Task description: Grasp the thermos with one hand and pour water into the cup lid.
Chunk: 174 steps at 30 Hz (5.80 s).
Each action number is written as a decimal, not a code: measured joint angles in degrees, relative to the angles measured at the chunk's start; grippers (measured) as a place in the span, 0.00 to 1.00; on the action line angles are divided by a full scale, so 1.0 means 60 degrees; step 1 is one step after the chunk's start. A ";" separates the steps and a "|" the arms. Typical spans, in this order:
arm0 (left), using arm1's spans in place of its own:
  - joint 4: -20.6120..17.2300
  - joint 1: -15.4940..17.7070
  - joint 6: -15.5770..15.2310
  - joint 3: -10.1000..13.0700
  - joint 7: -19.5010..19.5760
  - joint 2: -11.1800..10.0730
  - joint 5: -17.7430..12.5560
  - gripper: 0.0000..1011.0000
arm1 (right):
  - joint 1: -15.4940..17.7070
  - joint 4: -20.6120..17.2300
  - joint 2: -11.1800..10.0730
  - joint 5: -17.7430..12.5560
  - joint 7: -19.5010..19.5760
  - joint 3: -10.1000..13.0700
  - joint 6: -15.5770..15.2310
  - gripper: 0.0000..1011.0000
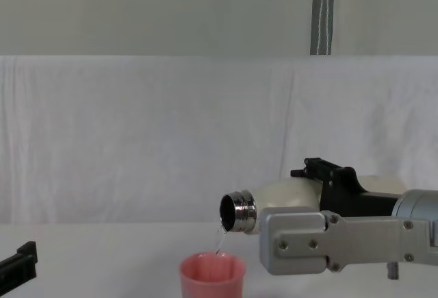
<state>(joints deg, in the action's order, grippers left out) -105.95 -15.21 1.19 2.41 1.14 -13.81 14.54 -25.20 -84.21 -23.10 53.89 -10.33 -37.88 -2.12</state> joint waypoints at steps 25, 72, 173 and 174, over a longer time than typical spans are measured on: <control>0.0000 0.0000 0.0000 0.0000 0.0000 0.0000 0.0000 0.99 | 0.0146 -0.0195 0.0040 -0.0288 -0.0019 0.0133 0.0005 0.94; 0.0000 0.0000 0.0000 0.0000 0.0000 0.0000 -0.0001 0.99 | 0.1444 -0.1089 0.0835 -0.4533 0.0265 0.2534 0.1264 0.94; 0.0000 0.0000 0.0000 0.0000 0.0000 0.0000 0.0000 0.99 | 0.2386 0.0776 0.2081 -1.1099 -0.0819 0.4720 0.1664 0.94; 0.0000 0.0000 0.0000 0.0000 0.0000 0.0000 0.0000 0.99 | 0.2386 0.0776 0.2081 -1.1099 -0.0819 0.4720 0.1664 0.94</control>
<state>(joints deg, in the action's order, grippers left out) -105.95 -15.21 1.19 2.41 1.14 -13.81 14.54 -10.88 -79.56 -10.62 -12.70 -15.24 -9.56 7.87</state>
